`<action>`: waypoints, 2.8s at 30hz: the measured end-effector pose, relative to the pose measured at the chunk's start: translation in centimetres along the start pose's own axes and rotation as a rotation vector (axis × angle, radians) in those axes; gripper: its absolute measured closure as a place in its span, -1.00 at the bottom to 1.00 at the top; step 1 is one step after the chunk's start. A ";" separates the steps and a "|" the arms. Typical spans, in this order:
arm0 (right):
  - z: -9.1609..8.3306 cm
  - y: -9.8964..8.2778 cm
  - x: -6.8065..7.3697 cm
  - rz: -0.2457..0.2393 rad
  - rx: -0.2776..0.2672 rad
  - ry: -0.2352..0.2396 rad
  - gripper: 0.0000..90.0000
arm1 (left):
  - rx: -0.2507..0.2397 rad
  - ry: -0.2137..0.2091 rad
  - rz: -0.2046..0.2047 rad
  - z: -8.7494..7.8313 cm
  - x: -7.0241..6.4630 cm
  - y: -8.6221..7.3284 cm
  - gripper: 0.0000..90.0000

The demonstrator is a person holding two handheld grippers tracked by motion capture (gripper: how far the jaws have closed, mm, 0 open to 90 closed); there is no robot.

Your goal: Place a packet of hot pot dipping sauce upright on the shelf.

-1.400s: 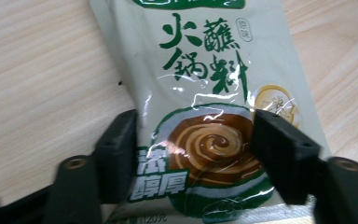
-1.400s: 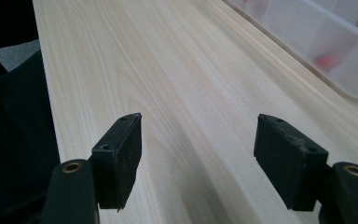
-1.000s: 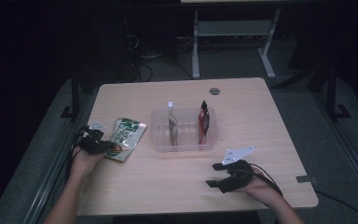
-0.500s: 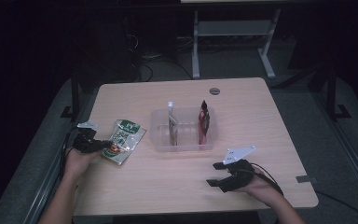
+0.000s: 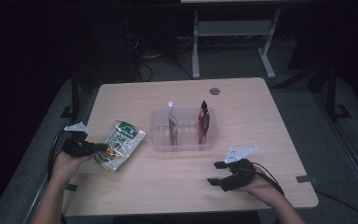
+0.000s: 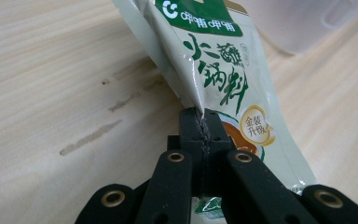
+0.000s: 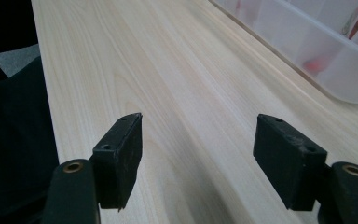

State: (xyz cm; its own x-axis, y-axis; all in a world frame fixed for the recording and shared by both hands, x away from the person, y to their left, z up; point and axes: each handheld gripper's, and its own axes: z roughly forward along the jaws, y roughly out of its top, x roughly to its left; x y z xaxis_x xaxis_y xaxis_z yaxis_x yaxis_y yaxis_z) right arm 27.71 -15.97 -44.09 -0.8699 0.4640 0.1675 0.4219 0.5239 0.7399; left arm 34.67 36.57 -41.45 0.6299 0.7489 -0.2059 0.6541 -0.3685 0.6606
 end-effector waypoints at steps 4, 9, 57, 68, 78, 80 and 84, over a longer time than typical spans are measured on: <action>-0.1 0.0 0.0 0.001 -0.010 0.003 -0.29 | 0.000 -0.023 0.016 -0.5 -1.0 -0.4 1.00; -0.4 0.0 -0.1 0.003 -0.022 0.015 -0.29 | 0.019 -0.039 0.039 -1.0 -2.2 -1.2 1.00; -2.2 1.3 -0.8 0.058 -0.043 0.092 -0.06 | 0.051 -0.394 0.460 4.7 -15.6 3.0 1.00; -0.8 2.9 -1.2 0.071 -0.077 0.198 -0.03 | -0.003 -0.447 0.530 6.1 -16.8 4.4 1.00; 1.2 4.3 -1.2 0.048 -0.073 0.289 0.17 | -0.025 -0.457 0.566 6.0 -17.1 4.3 1.00; 1.4 4.4 -1.2 0.047 -0.073 0.294 0.26 | -0.018 -0.458 0.565 6.1 -17.1 4.3 1.00; 1.2 4.1 -1.4 0.052 -0.095 0.290 0.49 | -0.026 -0.453 0.569 6.2 -17.2 4.3 1.00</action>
State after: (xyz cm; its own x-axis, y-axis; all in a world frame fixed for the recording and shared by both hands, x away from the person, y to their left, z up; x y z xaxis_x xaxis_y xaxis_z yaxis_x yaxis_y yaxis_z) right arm 30.97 -13.59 -42.07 -0.8900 0.2581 0.3758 0.4541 0.4295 0.7806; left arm 29.28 18.72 -39.54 0.9848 0.1420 -0.1004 0.1672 -0.6153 0.7703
